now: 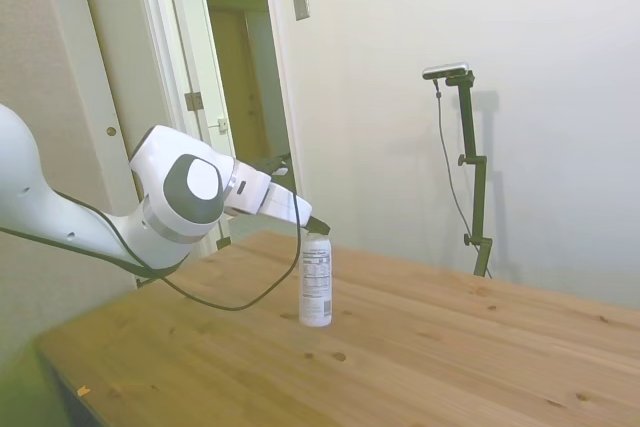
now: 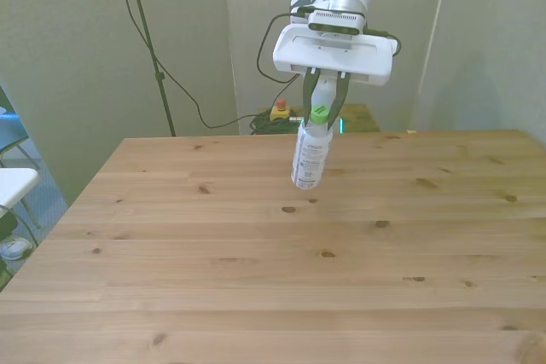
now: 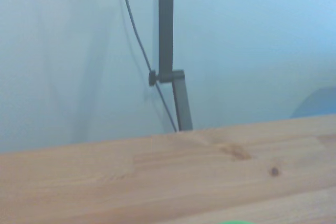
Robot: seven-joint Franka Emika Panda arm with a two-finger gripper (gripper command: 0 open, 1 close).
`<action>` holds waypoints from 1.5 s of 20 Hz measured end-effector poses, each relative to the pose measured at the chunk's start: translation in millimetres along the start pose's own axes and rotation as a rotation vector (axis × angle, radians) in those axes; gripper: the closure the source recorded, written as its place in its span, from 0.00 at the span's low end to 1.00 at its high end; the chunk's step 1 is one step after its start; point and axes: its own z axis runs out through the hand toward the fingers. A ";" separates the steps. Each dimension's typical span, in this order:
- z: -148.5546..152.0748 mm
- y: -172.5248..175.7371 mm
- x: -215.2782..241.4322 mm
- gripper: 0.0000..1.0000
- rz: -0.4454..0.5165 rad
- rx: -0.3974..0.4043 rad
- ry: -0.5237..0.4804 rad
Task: Stand the water bottle
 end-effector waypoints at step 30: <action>150.0 -36.8 -44.2 1.00 0.101 0.143 0.311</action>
